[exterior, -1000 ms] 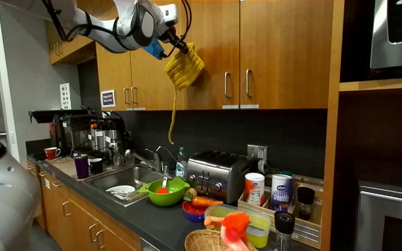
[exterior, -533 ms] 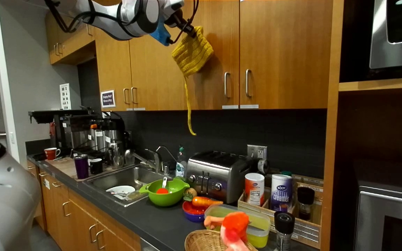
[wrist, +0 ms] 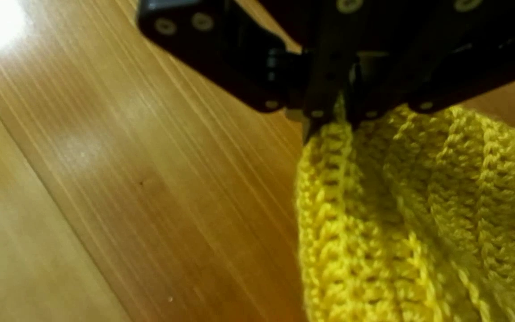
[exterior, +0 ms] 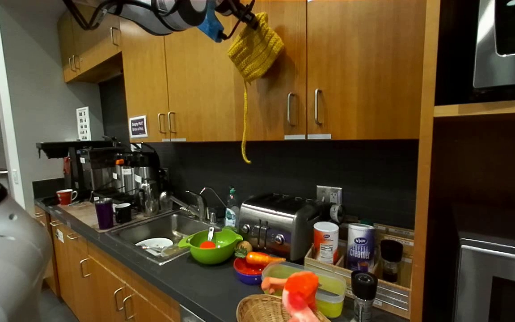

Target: Pick up the yellow towel and wipe the second upper kitchen cabinet from the right, put the yellow towel on the kitchen counter

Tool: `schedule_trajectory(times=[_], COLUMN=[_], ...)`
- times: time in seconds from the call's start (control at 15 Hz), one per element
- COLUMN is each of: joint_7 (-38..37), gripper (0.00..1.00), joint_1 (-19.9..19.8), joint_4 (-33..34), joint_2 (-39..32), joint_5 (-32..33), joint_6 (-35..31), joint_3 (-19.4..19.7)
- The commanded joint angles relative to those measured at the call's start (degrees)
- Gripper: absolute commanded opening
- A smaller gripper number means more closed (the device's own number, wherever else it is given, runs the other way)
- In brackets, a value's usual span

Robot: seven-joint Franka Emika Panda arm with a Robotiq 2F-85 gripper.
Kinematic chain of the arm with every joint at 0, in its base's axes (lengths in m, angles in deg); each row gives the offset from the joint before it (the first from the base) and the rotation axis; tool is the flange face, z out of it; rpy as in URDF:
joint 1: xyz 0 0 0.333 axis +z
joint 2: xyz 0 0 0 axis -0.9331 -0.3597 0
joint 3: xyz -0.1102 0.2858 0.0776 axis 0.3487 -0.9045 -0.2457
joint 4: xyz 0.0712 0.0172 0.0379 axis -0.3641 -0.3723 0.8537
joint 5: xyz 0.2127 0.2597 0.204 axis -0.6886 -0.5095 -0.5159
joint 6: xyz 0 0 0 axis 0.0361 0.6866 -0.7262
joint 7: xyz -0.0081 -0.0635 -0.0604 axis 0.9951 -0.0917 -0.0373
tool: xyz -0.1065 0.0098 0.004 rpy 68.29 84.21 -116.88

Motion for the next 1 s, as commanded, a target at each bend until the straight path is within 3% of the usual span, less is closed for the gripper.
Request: schedule_trajectory(times=[0.0, 0.2, 0.47, 0.93], joint_7=[-1.4, 0.6, 1.9, 2.1], gripper=[0.02, 0.02, 0.02, 0.02], joint_1=[8.4, 15.6, 21.1, 24.0], joint_4=[-3.3, -7.9, -12.7, -19.7], joint_2=[1.5, 4.7, 10.1, 16.2], joint_5=[0.4, -2.0, -2.7, -4.5], joint_6=[3.5, 6.3, 9.7, 21.5], joint_3=[5.5, 11.2, 16.7, 20.1])
